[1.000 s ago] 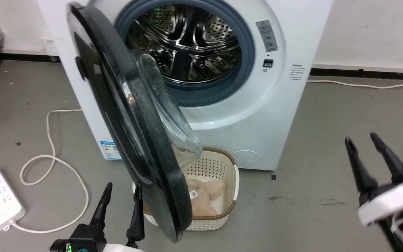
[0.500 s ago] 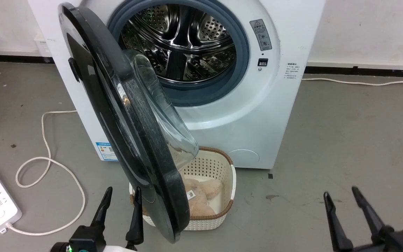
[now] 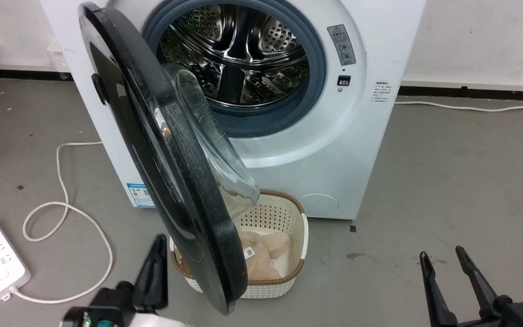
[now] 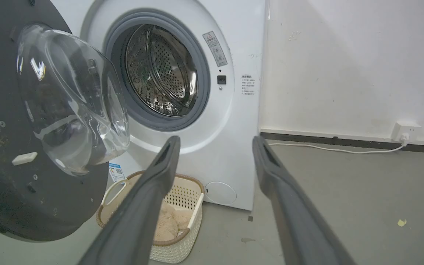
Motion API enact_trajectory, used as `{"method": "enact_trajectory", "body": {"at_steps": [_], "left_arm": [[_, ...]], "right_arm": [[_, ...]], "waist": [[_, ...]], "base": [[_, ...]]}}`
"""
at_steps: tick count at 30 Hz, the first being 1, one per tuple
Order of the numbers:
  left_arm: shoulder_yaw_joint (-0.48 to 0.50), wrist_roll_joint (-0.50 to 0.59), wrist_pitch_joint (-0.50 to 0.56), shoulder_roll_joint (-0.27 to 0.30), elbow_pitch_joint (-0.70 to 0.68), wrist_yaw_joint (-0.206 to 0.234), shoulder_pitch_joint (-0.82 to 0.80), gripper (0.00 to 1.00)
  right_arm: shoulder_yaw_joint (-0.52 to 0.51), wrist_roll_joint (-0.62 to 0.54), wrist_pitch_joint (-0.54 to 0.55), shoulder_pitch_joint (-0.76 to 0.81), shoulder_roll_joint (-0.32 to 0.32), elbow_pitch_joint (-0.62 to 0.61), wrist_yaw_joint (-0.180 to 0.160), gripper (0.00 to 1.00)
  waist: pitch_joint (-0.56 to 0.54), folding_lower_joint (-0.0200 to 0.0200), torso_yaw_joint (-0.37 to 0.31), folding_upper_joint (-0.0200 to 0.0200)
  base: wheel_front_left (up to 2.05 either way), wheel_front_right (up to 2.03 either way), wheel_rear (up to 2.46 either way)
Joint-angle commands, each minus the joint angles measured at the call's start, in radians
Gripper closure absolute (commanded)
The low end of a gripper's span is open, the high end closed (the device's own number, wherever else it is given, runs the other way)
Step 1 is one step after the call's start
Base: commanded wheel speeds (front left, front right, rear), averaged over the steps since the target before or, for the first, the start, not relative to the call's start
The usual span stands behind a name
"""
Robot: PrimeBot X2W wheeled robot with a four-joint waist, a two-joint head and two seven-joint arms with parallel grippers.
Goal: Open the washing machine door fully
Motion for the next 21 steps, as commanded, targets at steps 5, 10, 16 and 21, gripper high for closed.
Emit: {"method": "enact_trajectory", "body": {"at_steps": [5,10,16,21], "left_arm": [[0.034,-0.034,-0.006,0.001,-0.117,0.03,-0.05,1.0],[0.059,-0.064,-0.006,0.001,-0.25,0.065,-0.111,1.0],[0.003,-0.015,0.07,0.01,-0.418,0.073,-0.209,1.0],[-0.089,0.021,0.151,0.009,-0.467,0.061,-0.217,1.0]], "right_arm": [[-0.004,0.017,-0.004,-0.006,0.005,-0.002,-0.001,0.0],[-0.006,0.021,-0.004,-0.004,0.005,0.0,-0.001,0.0],[-0.008,0.03,-0.004,-0.009,0.005,0.005,-0.001,0.0],[-0.005,0.034,-0.005,-0.015,0.005,0.008,-0.001,0.0]], "waist": [[-0.003,-0.0001,0.006,0.0],[-0.005,-0.0001,0.01,0.0],[-0.005,-0.0001,0.008,0.0],[-0.001,-0.0001,0.002,0.0]], "base": [[0.0,0.0,0.0],[0.0,0.0,0.0],[0.0,0.0,0.0],[0.0,0.0,0.0]]}}
